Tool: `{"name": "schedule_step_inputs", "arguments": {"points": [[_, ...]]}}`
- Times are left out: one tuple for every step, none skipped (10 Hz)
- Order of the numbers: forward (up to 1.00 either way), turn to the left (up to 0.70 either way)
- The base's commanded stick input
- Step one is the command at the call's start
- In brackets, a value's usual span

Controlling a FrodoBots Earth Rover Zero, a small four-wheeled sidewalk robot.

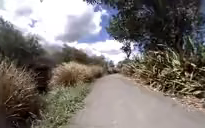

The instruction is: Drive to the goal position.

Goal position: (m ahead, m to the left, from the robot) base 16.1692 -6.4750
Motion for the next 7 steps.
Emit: {"name": "schedule_step_inputs", "arguments": {"points": [[0.97, -0.06], [1.00, -0.06], [1.00, -0.05], [1.00, -0.03], [1.00, -0.02], [1.00, 0.00], [1.00, 0.00]]}}
